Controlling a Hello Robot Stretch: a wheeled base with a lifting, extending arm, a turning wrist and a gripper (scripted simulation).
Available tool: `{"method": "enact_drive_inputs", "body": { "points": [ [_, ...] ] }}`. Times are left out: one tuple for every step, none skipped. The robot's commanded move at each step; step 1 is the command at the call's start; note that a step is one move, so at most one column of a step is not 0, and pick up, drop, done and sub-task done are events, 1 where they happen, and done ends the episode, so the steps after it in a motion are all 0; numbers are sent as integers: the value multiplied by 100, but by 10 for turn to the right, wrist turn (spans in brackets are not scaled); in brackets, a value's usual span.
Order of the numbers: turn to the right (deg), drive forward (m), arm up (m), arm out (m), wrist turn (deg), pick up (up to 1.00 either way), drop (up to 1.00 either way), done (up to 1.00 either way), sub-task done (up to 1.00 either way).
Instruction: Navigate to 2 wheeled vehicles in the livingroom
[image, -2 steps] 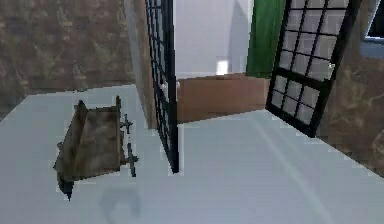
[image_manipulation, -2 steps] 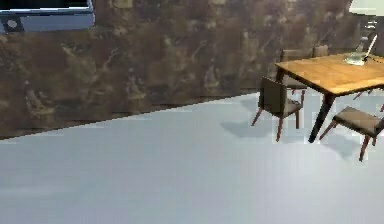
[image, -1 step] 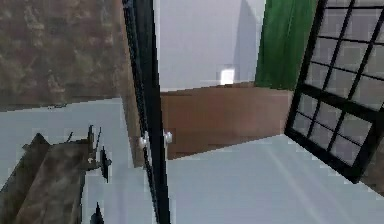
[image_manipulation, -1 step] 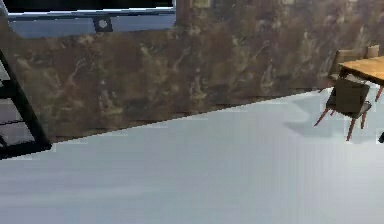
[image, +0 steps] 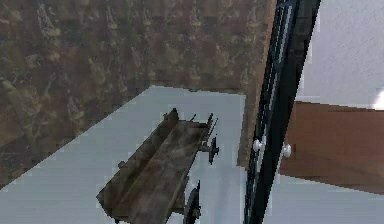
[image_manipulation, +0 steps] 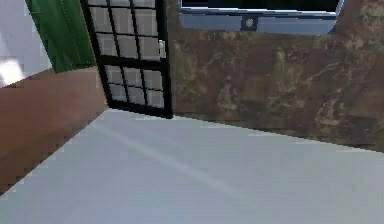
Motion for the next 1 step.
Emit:
{"method": "enact_drive_inputs", "body": {
  "points": [
    [0,0,0,0,0,0,0,100,0]
  ]
}}
